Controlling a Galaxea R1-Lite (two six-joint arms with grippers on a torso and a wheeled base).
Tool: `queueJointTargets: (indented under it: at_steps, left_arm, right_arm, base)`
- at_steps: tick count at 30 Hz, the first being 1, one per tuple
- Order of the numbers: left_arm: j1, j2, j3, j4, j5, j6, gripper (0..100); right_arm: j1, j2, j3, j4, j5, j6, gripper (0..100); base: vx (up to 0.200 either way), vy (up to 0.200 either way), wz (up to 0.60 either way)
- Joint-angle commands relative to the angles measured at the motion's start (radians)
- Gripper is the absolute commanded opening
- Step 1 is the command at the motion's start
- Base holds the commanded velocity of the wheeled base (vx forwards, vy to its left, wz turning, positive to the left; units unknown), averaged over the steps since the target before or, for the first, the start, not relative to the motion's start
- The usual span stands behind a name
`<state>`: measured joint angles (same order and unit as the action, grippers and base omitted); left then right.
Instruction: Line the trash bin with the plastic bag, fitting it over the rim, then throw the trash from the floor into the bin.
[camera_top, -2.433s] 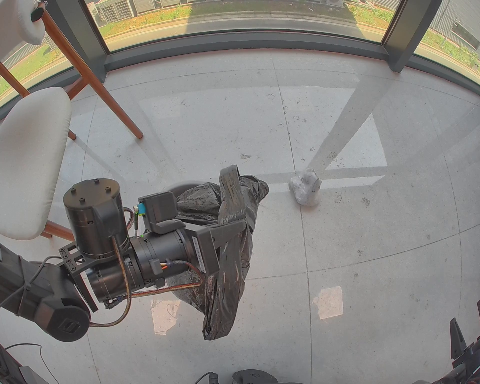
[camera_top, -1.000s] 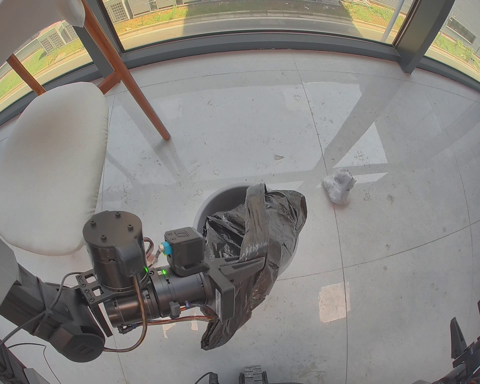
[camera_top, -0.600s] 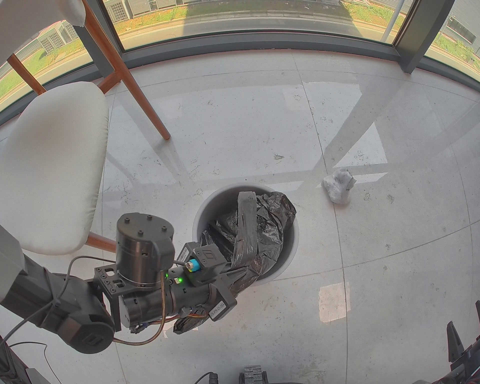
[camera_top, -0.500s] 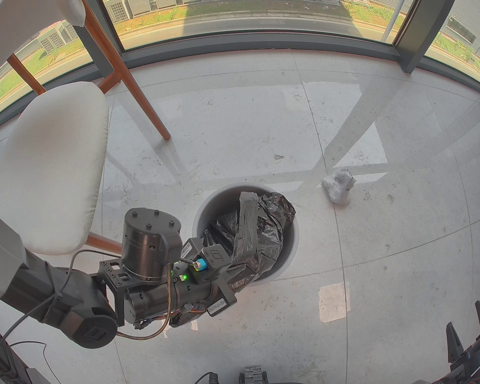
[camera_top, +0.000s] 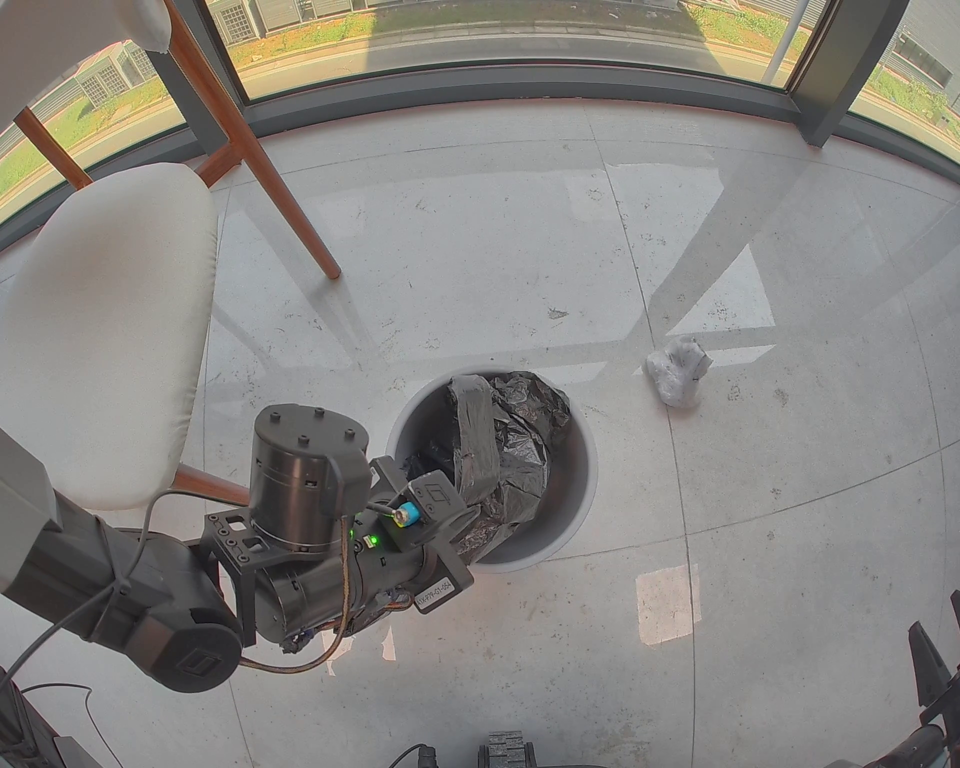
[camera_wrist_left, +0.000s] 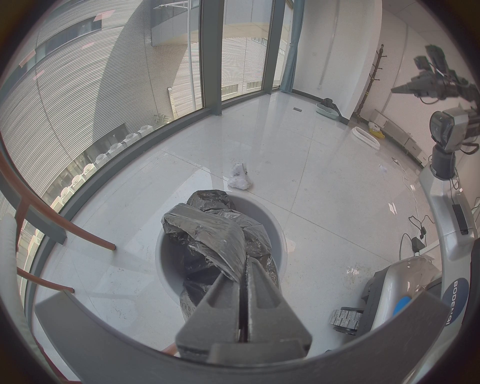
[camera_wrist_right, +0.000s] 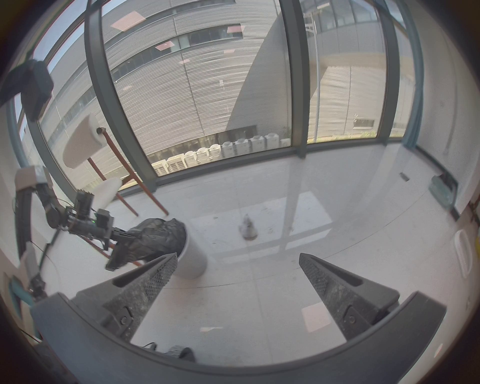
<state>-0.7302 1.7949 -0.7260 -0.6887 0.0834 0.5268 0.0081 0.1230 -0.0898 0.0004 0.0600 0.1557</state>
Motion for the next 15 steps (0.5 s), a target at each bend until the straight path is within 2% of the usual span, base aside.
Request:
queueJointTargets:
  at_steps: [1, 4, 7, 15]
  left_arm:
    - [-0.001, -0.009, 0.063, -0.031, 0.002, -0.004, 0]
    - [-0.001, -0.011, 0.089, -0.034, 0.004, -0.004, 0]
    - [-0.001, -0.011, 0.095, -0.035, 0.004, -0.004, 0]
    - [-0.011, -0.011, 0.100, -0.055, 0.027, -0.002, 0]
  right_arm:
    - [0.050, 0.302, -0.150, -0.023, 0.150, 0.071, 100]
    - [0.073, 0.425, -0.234, -0.023, 0.227, 0.071, 100]
    - [0.115, 0.552, -0.321, -0.022, 0.274, 0.071, 100]
    - [0.247, 0.802, -0.449, -0.014, 0.273, 0.076, 100]
  base:
    - [0.000, 0.000, 0.00]
    - [0.000, 0.000, 0.00]
    - [0.000, 0.000, 0.00]
    - [0.000, 0.000, 0.00]
